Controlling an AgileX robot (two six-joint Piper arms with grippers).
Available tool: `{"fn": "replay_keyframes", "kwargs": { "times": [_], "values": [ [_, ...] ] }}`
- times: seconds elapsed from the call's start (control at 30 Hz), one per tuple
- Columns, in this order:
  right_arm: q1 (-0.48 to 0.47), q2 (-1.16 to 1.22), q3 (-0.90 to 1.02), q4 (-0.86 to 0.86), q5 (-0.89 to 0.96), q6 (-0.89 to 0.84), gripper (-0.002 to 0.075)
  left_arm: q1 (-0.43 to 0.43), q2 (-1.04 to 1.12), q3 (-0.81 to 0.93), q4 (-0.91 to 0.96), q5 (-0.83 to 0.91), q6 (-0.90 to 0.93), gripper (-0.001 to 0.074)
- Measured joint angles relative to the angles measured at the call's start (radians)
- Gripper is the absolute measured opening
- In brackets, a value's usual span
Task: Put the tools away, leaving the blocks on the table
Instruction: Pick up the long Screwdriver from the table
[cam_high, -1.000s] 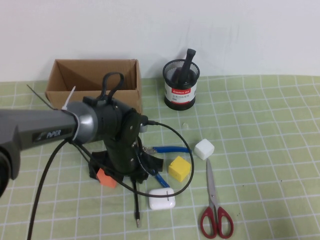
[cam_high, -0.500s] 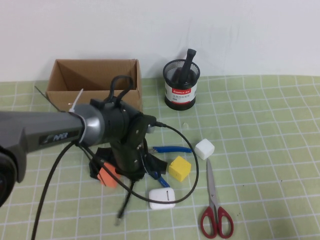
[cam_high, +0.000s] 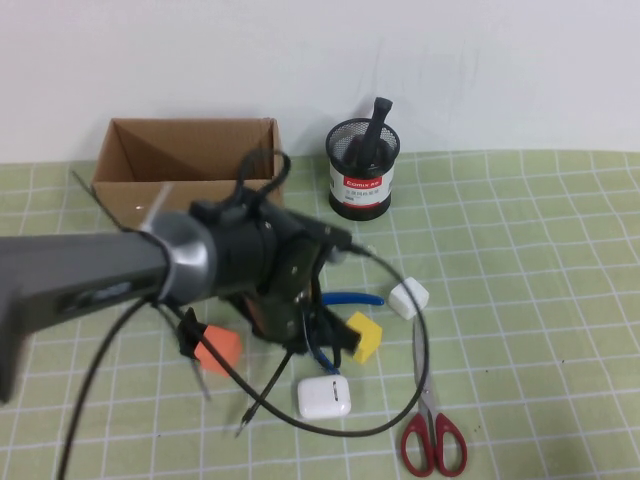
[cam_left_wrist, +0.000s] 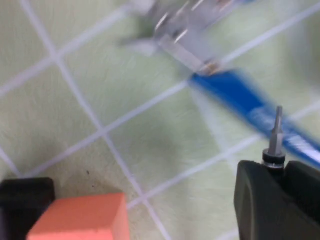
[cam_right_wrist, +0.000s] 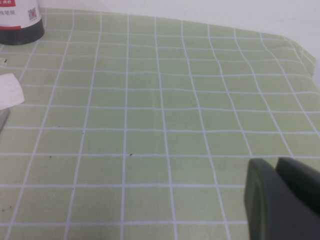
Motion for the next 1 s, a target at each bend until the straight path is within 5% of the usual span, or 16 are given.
{"fn": "replay_keyframes", "kwargs": {
  "times": [0.5,1.0],
  "values": [
    [0.000,0.000,0.000,0.000,0.000,0.000,-0.0011,-0.029,-0.258,0.021,0.000,-0.062,0.086,0.0055],
    [0.000,0.000,0.000,0.000,0.000,0.000,-0.0011,0.104,-0.275,0.305,-0.062,-1.125,0.182,0.0055]
  ]
}}
